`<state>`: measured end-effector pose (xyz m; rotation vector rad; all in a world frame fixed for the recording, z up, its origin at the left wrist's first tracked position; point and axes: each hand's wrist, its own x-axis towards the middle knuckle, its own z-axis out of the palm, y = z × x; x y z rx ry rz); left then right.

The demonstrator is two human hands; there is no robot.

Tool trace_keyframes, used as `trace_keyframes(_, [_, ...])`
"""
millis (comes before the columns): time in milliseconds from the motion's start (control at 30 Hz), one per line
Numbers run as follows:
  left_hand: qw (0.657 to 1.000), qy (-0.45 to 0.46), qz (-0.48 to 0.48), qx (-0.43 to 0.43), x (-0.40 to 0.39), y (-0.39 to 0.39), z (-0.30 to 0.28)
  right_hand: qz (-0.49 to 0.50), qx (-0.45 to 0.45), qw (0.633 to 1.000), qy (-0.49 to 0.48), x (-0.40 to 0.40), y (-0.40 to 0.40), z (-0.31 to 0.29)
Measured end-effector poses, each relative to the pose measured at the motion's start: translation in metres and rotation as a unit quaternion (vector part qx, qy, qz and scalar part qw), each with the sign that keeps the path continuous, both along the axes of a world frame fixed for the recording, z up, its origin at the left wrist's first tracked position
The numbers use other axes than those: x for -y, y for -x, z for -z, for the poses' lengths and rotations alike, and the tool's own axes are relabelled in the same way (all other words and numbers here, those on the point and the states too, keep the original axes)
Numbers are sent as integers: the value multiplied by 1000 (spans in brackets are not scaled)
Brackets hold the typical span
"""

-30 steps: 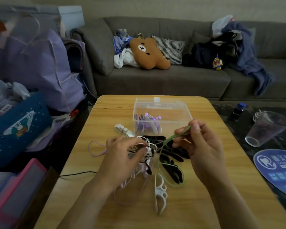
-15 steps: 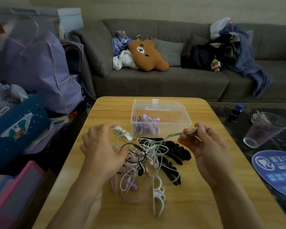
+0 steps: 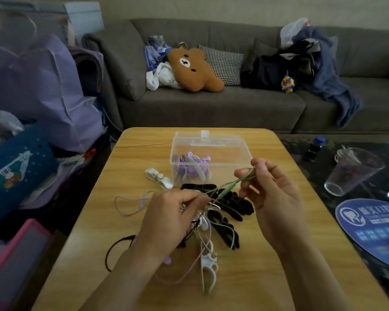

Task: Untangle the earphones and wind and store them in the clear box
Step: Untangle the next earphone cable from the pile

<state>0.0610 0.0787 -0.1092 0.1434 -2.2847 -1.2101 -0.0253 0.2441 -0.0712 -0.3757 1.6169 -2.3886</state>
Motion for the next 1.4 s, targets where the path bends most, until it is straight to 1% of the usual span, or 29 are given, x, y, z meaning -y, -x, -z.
trace_keyframes(67, [1000,-5,-20,-3,4,0,-2,39,-49,996,-67,-2,2,2])
trace_keyframes(100, [999,5,-31,-9,7,1,-3,47,-59,994,-77,-3,3,2])
trace_keyframes(167, [998,39,-47,-28,14,2,-6,30,-44,997,-55,-7,4,0])
trace_keyframes(200, [996,68,-53,-31,19,2,-6,17,-36,998,-45,-9,5,-1])
trace_keyframes(267, [986,154,-69,-14,29,5,-2,9,-40,998,-43,-13,6,-5])
trace_keyframes(333, [971,221,-87,18,37,7,5,28,-48,998,-29,-17,8,-7])
trace_keyframes(367, [966,238,-96,38,40,7,8,42,-46,998,-16,-18,9,-8])
trace_keyframes(433, [961,243,-109,69,45,8,13,70,-35,997,8,-20,11,-7])
trace_keyframes(533, [961,237,-120,71,51,8,14,104,-31,994,-6,-21,13,-2])
trace_keyframes(633, [973,210,-88,47,54,7,16,161,-13,985,-65,-18,17,6])
trace_keyframes(700, [976,201,-70,36,52,6,20,205,-20,964,-167,-16,21,14])
trace_keyframes(767, [977,199,-69,35,50,6,23,246,-82,922,-289,-9,15,20])
trace_keyframes(800, [977,200,-69,33,49,5,23,264,-144,897,-324,-3,8,21])
trace_keyframes(833, [977,202,-68,29,47,5,23,260,-222,876,-340,4,0,21])
trace_keyframes(867, [976,207,-67,20,44,5,21,223,-294,865,-340,12,-8,22])
trace_keyframes(900, [975,214,-64,10,41,4,19,158,-340,866,-330,18,-13,25])
trace_keyframes(933, [973,222,-59,0,37,4,17,78,-359,871,-325,24,-17,28])
trace_keyframes(967, [972,231,-50,-7,34,3,16,8,-364,872,-327,29,-20,32])
trace_keyframes(1000, [970,240,-39,-9,31,2,15,-32,-363,871,-330,33,-22,36])
trace_keyframes(1033, [969,245,-30,-5,29,1,16,-38,-361,872,-330,35,-23,40])
trace_keyframes(1100, [972,236,-22,8,28,0,17,-3,-347,881,-322,36,-22,44])
trace_keyframes(1167, [976,213,-20,42,29,0,16,10,-338,877,-342,33,-18,44])
trace_keyframes(1267, [977,191,-3,99,34,-3,13,-53,-298,866,-399,26,-10,42])
trace_keyframes(1333, [979,175,-3,107,36,-6,12,-78,-275,862,-419,21,-7,41])
trace_keyframes(1400, [978,178,-17,104,33,-8,11,-76,-267,859,-431,20,-6,42])
